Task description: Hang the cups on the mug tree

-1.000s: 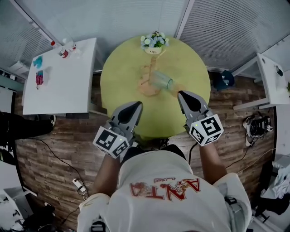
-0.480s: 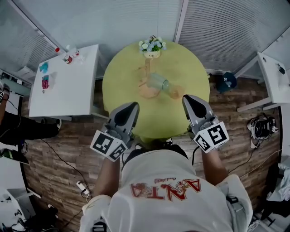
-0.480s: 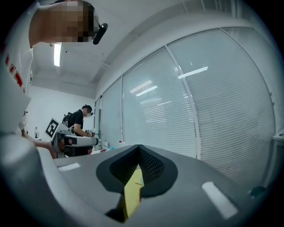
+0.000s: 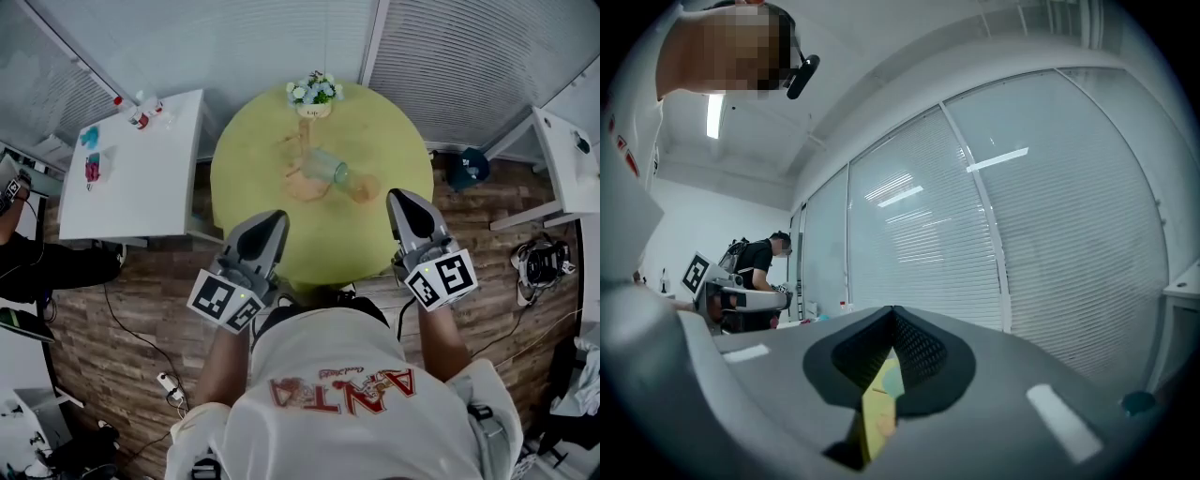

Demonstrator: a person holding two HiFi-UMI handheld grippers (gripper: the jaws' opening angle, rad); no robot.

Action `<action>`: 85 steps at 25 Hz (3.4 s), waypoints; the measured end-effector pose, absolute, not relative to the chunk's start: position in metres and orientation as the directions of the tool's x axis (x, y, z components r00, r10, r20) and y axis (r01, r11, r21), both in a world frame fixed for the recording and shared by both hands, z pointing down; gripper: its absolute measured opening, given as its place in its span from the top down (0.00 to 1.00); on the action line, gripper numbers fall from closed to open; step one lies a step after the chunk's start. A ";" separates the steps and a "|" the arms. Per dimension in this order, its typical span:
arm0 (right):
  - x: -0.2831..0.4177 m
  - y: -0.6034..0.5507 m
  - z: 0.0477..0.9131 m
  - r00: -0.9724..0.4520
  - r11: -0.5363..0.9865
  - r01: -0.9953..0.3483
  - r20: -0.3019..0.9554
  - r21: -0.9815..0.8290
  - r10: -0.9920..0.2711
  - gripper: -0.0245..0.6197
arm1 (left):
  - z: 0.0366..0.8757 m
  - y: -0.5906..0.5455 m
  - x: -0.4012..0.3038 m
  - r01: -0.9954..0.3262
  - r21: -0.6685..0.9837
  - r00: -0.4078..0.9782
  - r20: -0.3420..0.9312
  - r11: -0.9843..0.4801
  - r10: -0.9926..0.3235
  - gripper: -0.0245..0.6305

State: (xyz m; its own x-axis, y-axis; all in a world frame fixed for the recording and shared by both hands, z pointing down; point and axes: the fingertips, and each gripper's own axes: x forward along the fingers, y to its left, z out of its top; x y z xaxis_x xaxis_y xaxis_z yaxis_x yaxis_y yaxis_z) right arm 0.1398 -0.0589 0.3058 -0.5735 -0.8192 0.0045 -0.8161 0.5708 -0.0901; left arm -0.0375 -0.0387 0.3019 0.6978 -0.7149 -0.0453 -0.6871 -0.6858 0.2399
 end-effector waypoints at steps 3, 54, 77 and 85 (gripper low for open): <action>0.143 -0.060 0.311 -0.567 0.563 -0.822 0.016 -0.090 -0.824 0.96 | 0.306 -0.038 -0.035 -0.684 0.239 0.703 -0.039 -0.690 -0.710 0.95; 0.163 -0.177 0.712 -0.560 0.773 -0.632 0.721 -0.053 -0.409 0.47 | 0.428 -0.070 0.018 -0.796 0.365 0.576 0.210 -0.483 -0.790 0.95; 0.178 -0.195 0.617 -0.656 0.715 -0.680 0.571 -0.162 -0.494 0.48 | 0.424 -0.068 0.008 -0.767 0.396 0.602 0.170 -0.506 -0.780 0.95; 0.180 -0.247 0.486 -0.769 0.742 -0.616 0.409 -0.265 -0.492 0.48 | 0.415 -0.067 0.001 -0.750 0.410 0.610 0.124 -0.520 -0.783 0.95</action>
State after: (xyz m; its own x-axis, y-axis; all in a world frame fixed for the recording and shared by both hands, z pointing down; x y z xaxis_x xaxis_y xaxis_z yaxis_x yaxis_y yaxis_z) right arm 0.1803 -0.2467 0.4864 -0.7687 -0.4919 0.4088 -0.6158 0.7419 -0.2652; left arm 0.0013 -0.0675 0.4150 0.6101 -0.7826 0.1239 -0.7497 -0.5195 0.4100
